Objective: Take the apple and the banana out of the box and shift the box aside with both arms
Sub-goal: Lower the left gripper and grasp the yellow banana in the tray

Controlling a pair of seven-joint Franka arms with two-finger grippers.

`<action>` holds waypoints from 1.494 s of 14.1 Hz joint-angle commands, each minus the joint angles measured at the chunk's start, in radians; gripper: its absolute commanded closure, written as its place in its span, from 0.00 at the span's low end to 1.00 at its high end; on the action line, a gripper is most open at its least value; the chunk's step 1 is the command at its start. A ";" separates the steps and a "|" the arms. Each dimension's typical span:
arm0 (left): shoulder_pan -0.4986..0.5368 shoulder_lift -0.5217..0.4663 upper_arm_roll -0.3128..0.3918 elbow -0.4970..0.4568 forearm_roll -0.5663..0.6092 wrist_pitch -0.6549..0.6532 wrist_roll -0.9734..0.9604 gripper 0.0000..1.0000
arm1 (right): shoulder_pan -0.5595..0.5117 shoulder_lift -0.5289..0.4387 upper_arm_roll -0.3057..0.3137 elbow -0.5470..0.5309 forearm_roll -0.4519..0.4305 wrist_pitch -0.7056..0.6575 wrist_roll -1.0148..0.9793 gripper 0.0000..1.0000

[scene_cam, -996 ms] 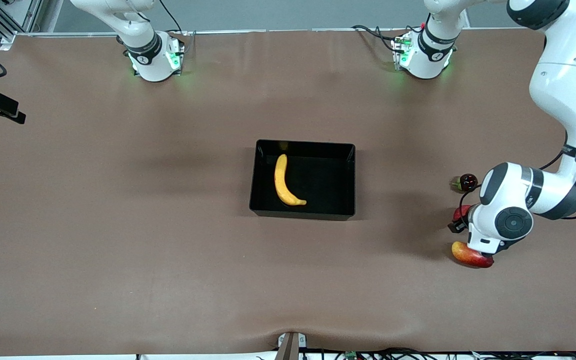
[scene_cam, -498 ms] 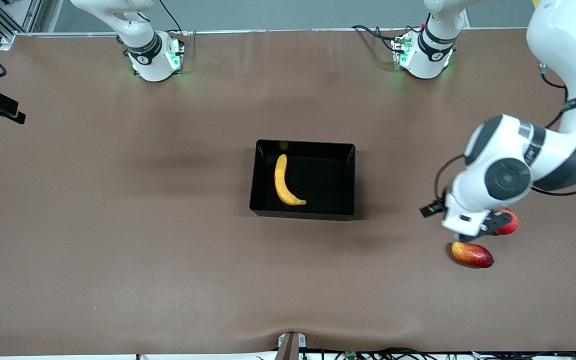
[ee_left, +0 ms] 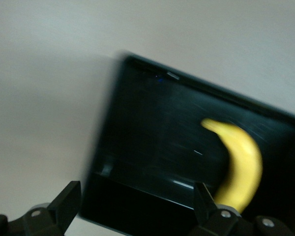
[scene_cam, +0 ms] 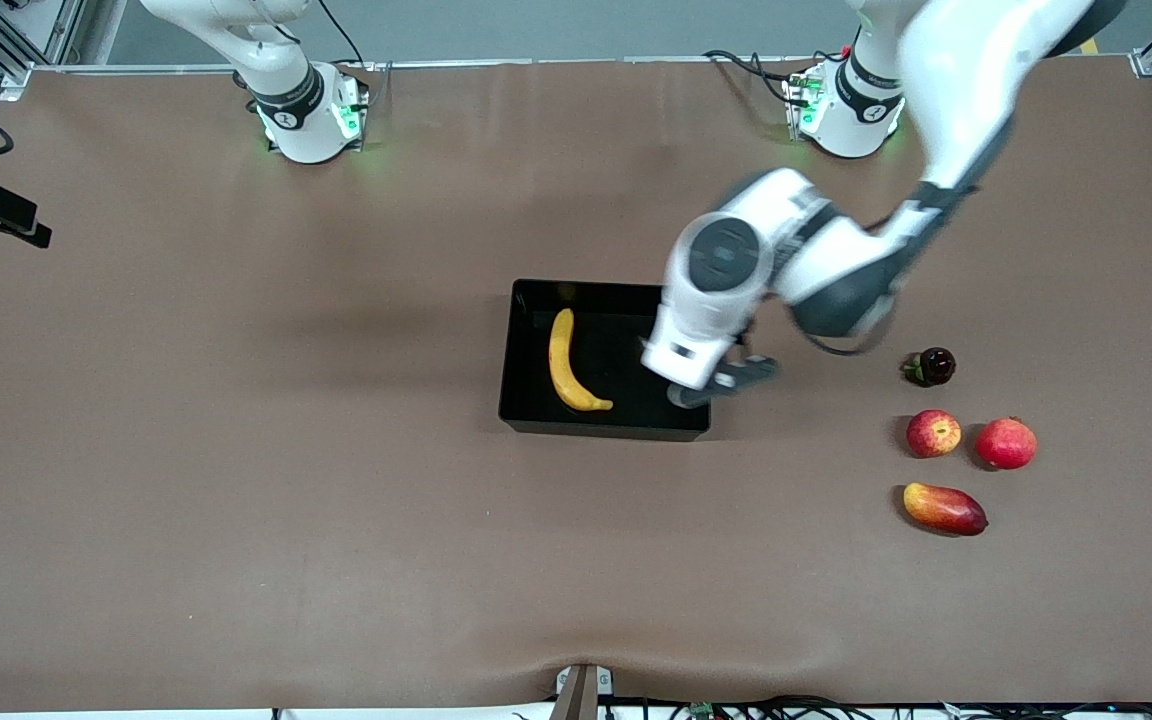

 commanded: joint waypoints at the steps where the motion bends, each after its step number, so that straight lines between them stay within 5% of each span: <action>1: -0.106 0.051 0.073 0.038 0.006 0.112 0.006 0.00 | -0.017 -0.001 0.009 0.000 0.012 0.000 -0.010 0.00; 4: -0.245 0.122 0.187 0.061 0.000 0.282 0.002 0.00 | -0.025 -0.001 0.009 0.000 0.012 0.000 -0.010 0.00; 7: -0.360 0.186 0.285 0.099 -0.005 0.318 0.002 0.00 | -0.023 0.002 0.009 0.000 0.012 -0.002 -0.010 0.00; 15: -0.450 0.292 0.376 0.099 0.000 0.487 -0.003 0.00 | -0.022 0.002 0.009 0.000 0.014 -0.002 -0.010 0.00; 16: -0.468 0.298 0.390 0.101 0.003 0.497 0.000 0.26 | -0.022 0.002 0.009 0.000 0.014 -0.002 -0.010 0.00; 17: -0.486 0.299 0.411 0.101 0.003 0.514 0.002 0.66 | -0.022 0.002 0.009 0.000 0.014 -0.002 -0.010 0.00; 18: -0.493 0.294 0.425 0.099 0.002 0.514 0.002 0.95 | -0.022 0.002 0.009 0.000 0.014 -0.002 -0.010 0.00; 21: -0.490 0.254 0.427 0.101 0.008 0.499 0.006 1.00 | -0.022 0.002 0.009 0.000 0.014 0.000 -0.010 0.00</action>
